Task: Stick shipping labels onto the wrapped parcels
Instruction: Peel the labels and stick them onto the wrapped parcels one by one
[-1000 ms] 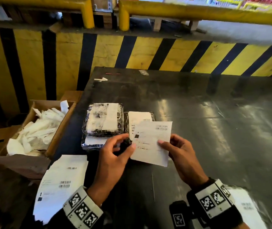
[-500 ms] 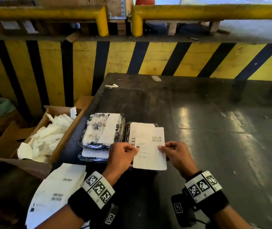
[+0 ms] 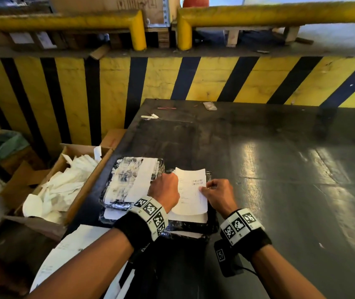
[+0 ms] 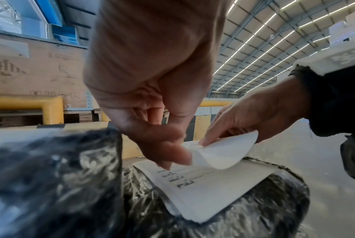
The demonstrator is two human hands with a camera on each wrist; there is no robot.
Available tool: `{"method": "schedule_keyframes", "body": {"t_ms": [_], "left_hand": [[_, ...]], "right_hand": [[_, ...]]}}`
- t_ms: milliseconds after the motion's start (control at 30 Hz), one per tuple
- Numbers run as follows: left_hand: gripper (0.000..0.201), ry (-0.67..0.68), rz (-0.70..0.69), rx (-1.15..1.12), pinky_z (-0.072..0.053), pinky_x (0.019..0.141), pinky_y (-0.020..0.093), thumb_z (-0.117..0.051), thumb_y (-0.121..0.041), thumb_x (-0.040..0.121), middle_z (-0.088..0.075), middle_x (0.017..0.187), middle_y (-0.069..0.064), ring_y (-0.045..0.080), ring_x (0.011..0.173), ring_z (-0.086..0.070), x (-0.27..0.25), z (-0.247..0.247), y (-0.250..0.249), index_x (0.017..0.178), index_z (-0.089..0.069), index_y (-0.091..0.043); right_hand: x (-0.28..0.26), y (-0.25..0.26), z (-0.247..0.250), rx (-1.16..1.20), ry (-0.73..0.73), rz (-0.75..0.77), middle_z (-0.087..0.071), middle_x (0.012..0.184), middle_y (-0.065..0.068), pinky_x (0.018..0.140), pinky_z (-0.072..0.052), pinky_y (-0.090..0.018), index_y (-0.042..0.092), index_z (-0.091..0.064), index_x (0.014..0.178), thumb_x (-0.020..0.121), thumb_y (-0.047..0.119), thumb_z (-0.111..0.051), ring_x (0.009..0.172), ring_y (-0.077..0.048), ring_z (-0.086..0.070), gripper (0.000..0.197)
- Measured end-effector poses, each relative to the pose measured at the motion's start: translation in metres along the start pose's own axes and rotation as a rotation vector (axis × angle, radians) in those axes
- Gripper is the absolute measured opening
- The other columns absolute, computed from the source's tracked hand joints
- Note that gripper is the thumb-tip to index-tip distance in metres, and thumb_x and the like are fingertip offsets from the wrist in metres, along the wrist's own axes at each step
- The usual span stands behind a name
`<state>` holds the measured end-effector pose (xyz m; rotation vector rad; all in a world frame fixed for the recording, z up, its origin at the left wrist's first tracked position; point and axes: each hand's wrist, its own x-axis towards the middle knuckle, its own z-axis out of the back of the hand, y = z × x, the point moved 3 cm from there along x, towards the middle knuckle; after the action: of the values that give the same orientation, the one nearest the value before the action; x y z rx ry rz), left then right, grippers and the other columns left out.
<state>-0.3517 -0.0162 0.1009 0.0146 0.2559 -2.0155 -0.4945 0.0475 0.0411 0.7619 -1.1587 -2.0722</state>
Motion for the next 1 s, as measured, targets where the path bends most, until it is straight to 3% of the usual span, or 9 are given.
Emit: {"method": "schedule_keyframes", "body": {"t_ms": [167,300,433,533,667,800,867,1000], "left_hand": [[0.020,0.003,-0.014,0.028,-0.051,0.075,0.039,-0.055,-0.004,0.089,-0.065,0.110,0.017,0.034,0.100,-0.063,0.000,-0.004,0.000,0.108,-0.061,-0.002],[0.020,0.014,-0.011,0.045,-0.051,0.077,0.040,-0.055,-0.004,0.089,-0.065,0.110,0.016,0.034,0.100,-0.063,-0.001,-0.003,0.000,0.108,-0.061,-0.003],[0.018,0.022,-0.020,0.076,-0.051,0.074,0.037,-0.056,-0.002,0.089,-0.065,0.108,0.015,0.032,0.099,-0.063,-0.001,-0.005,-0.002,0.107,-0.060,-0.004],[0.019,0.029,-0.017,0.099,-0.052,0.074,0.038,-0.057,-0.001,0.088,-0.066,0.107,0.015,0.033,0.099,-0.063,-0.002,-0.006,-0.003,0.106,-0.061,-0.003],[0.018,0.033,-0.025,0.123,-0.052,0.076,0.038,-0.057,-0.001,0.088,-0.066,0.107,0.015,0.033,0.098,-0.064,-0.003,-0.005,-0.004,0.105,-0.062,-0.004],[0.022,0.059,-0.038,0.177,-0.052,0.077,0.038,-0.054,0.000,0.089,-0.066,0.111,0.014,0.033,0.102,-0.063,-0.004,-0.004,-0.006,0.109,-0.062,-0.005],[0.024,0.057,-0.045,0.207,-0.051,0.077,0.037,-0.052,0.000,0.090,-0.065,0.112,0.014,0.032,0.103,-0.063,-0.006,-0.003,-0.008,0.111,-0.062,-0.005],[0.033,-0.051,-0.154,0.221,-0.047,0.073,0.034,-0.049,0.007,0.087,-0.060,0.114,0.017,0.032,0.103,-0.059,-0.018,-0.012,-0.010,0.119,-0.050,-0.003]], "right_hand": [[-0.002,-0.002,-0.002,-0.007,0.015,-0.004,-0.070,0.088,-0.005,0.052,-0.043,-0.015,0.004,-0.070,0.083,0.080,0.012,-0.072,0.070,-0.012,-0.063,0.009],[-0.003,-0.004,-0.005,0.004,0.033,-0.019,-0.072,0.096,-0.010,0.061,-0.054,-0.024,0.003,-0.070,0.084,0.081,0.012,-0.071,0.076,-0.016,-0.066,0.009],[-0.004,-0.003,-0.004,-0.019,0.018,0.003,-0.072,0.097,-0.010,0.052,-0.044,-0.014,0.001,-0.070,0.087,0.081,0.011,-0.070,0.074,-0.014,-0.063,0.011],[-0.004,-0.004,-0.005,-0.029,0.023,-0.006,-0.071,0.100,-0.009,0.052,-0.044,-0.013,0.001,-0.069,0.089,0.081,0.011,-0.070,0.077,-0.014,-0.063,0.012],[-0.004,-0.002,-0.004,-0.094,0.004,0.009,-0.071,0.102,-0.010,0.066,-0.053,-0.026,0.003,-0.066,0.091,0.080,0.014,-0.072,0.080,-0.017,-0.065,0.016],[-0.002,-0.002,-0.004,-0.182,-0.011,0.002,-0.067,0.109,-0.010,0.077,-0.053,-0.035,0.009,-0.051,0.113,0.074,0.022,-0.077,0.090,-0.023,-0.063,0.049],[-0.002,-0.001,-0.003,-0.258,-0.004,0.006,-0.066,0.111,-0.010,0.082,-0.053,-0.041,0.010,-0.049,0.113,0.073,0.028,-0.077,0.096,-0.028,-0.063,0.052],[-0.005,-0.008,0.004,-0.347,0.010,-0.005,-0.063,0.111,-0.010,0.082,-0.053,-0.043,0.013,-0.046,0.109,0.070,0.046,-0.076,0.099,-0.031,-0.061,0.060]]}}
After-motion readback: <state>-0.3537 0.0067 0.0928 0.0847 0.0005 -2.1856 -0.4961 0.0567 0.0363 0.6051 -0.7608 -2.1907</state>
